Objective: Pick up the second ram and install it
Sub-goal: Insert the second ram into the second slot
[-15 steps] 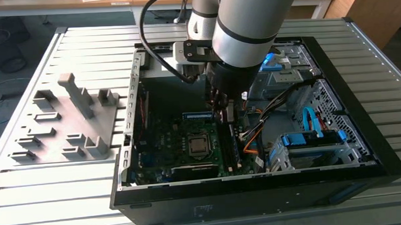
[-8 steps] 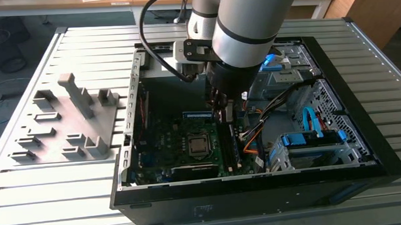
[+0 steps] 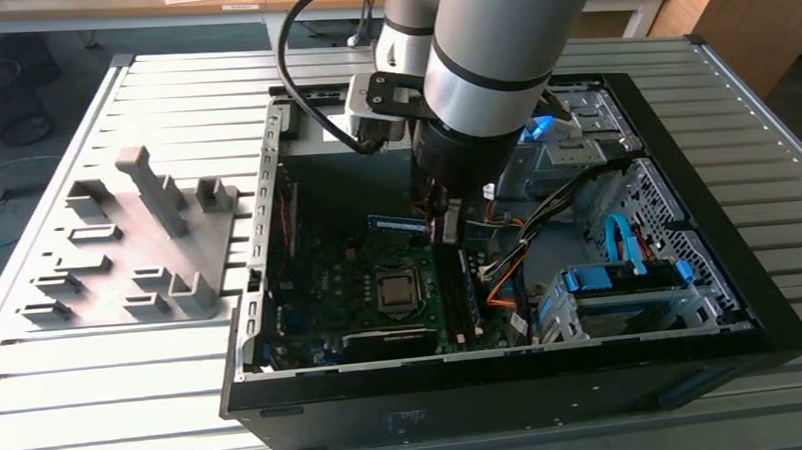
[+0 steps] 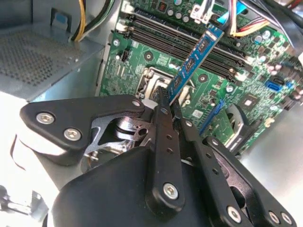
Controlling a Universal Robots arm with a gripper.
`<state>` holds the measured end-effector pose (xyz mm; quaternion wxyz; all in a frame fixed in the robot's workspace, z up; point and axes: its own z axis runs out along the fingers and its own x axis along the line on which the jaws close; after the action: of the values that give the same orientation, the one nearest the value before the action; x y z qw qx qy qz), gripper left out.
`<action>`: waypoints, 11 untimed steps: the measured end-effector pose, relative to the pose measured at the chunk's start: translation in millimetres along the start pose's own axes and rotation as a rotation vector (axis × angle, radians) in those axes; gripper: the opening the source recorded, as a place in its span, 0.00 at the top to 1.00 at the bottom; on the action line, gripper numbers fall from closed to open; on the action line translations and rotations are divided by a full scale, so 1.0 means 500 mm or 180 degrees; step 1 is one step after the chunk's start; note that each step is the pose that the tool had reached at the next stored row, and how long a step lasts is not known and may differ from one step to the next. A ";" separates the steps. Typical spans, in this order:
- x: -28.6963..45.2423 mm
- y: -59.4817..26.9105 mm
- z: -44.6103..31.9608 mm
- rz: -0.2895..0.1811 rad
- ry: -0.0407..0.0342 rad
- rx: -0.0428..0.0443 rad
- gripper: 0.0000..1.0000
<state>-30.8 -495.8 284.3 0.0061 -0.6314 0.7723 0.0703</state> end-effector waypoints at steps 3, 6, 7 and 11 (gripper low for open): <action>0.000 0.000 0.001 0.0159 -0.0016 0.0016 0.86; 0.000 0.000 0.001 0.0309 -0.0029 0.0031 0.86; 0.000 0.000 0.001 0.0363 -0.0034 0.0037 0.86; 0.000 0.000 0.002 0.0549 -0.0052 0.0056 0.86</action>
<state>-30.8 -495.8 283.3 0.0118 -0.5619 0.8243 0.0689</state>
